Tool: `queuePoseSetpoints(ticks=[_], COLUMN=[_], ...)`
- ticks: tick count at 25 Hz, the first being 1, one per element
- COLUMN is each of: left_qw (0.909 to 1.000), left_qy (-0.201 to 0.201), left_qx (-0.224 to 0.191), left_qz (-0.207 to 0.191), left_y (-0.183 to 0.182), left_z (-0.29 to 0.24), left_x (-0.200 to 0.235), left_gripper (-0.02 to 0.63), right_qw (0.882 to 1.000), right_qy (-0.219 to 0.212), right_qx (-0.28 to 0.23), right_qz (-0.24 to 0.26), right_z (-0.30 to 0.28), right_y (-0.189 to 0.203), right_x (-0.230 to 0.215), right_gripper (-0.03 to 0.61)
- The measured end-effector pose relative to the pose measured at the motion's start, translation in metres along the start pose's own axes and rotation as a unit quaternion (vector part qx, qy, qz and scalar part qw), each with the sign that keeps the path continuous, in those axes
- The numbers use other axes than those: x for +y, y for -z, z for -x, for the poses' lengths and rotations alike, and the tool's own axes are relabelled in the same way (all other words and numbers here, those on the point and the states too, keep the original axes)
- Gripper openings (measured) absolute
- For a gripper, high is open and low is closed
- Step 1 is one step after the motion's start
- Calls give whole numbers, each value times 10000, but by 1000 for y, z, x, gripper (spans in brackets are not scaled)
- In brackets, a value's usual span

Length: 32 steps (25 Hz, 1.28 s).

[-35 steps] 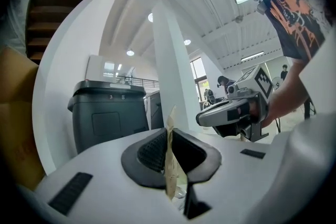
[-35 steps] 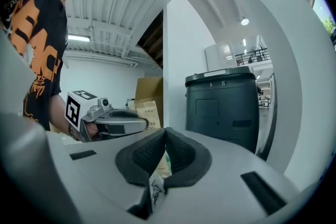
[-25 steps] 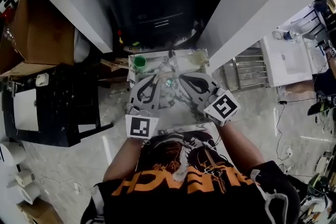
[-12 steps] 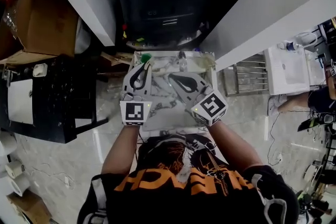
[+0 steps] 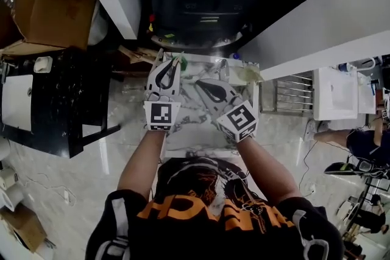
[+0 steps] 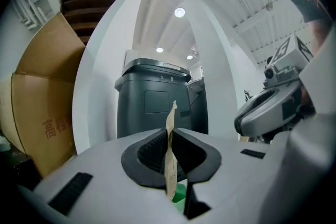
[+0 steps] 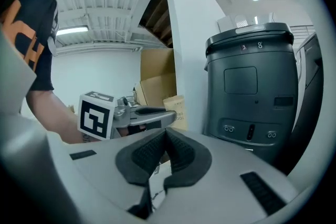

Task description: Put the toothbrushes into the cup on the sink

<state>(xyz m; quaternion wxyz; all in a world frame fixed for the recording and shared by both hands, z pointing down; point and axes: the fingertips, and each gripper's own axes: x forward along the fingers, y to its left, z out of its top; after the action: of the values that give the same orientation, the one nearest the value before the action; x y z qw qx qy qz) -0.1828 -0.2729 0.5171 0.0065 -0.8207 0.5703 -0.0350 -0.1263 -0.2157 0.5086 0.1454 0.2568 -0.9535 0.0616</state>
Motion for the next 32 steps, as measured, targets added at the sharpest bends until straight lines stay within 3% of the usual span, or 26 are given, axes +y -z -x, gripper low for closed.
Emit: queuePoseSetpoints(ticks=[11, 13, 21, 28, 32], left_qw=[9995, 9994, 9989, 9985, 9975], left_qy=[82, 119, 286, 480, 693], left_qx=[252, 260, 247, 252, 95], left_qz=[-196, -176, -262, -62, -59], left_y=[52, 52, 37, 7, -18], left_z=[-31, -33, -20, 14, 26], left_x=[-2, -5, -21, -44, -63], left_gripper=[58, 130, 160, 170, 109], right_qw=[9983, 9981, 9986, 9987, 9982], right_qy=[468, 528, 499, 475, 533], right_qx=[338, 308, 109, -97, -252], right_qz=[-45, -60, -137, -123, -100], right_z=[35, 41, 47, 60, 79], right_y=[19, 21, 14, 5, 0], right_x=[-27, -31, -27, -20, -20], right_gripper=[14, 14, 14, 14, 14])
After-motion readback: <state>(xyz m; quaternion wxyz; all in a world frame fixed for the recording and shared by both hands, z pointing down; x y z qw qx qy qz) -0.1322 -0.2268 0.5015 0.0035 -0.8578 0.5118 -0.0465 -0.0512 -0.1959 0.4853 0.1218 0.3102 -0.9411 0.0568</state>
